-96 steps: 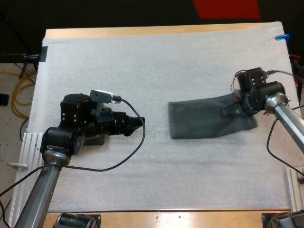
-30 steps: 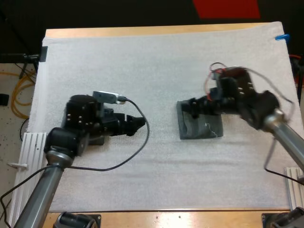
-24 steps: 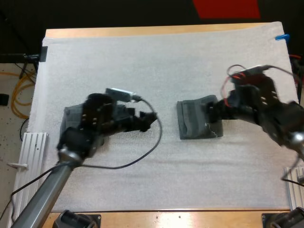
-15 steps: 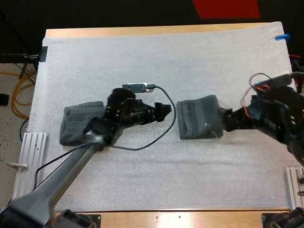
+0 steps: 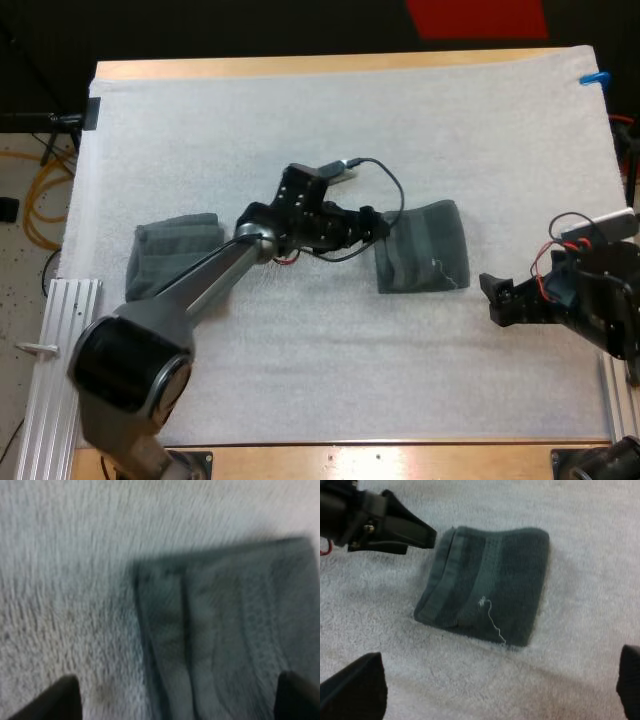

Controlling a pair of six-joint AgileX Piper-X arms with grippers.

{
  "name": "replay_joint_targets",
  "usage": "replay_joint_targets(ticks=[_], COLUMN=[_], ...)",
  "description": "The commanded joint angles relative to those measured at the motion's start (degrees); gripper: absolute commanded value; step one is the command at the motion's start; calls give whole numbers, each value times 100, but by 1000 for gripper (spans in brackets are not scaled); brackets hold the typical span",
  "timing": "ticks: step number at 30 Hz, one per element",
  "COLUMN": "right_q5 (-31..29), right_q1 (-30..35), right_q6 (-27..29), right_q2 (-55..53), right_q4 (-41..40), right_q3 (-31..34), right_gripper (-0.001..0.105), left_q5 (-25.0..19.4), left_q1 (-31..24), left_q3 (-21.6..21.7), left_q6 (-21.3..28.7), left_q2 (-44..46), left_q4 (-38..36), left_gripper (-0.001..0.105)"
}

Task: Pick towel from pile fold and stack

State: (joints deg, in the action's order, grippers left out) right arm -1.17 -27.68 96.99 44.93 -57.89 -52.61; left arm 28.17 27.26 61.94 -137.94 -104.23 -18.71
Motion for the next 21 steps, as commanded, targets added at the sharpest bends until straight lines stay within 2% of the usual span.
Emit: replay_joint_targets(ticks=[1,6,9,15,17,21], right_q5=[-14,-14,-14,-14,-14,-14], right_q1=[18,18,18,18,18,18], right_q6=[-70,-81,-81,-81,-81,-81], right_q2=[-80,-87,-87,-87,-87,-87], right_q4=[45,59,59,46,46,19], right_q3=[32,59,59,59,59,59], right_gripper=[90,90,90,90,90,90], left_q5=[60,126,317,381,380,380], left_q1=[99,354,479,541,541,553], left_q3=[120,361,432,543,543,543], left_q6=[-34,-34,-243,-365,-365,-365], left_q2=[-83,-398,-543,-560,-560,-560], left_q4=[-211,-414,-398,-414,-414,-359], left_gripper=[75,75,74,74,69,35])
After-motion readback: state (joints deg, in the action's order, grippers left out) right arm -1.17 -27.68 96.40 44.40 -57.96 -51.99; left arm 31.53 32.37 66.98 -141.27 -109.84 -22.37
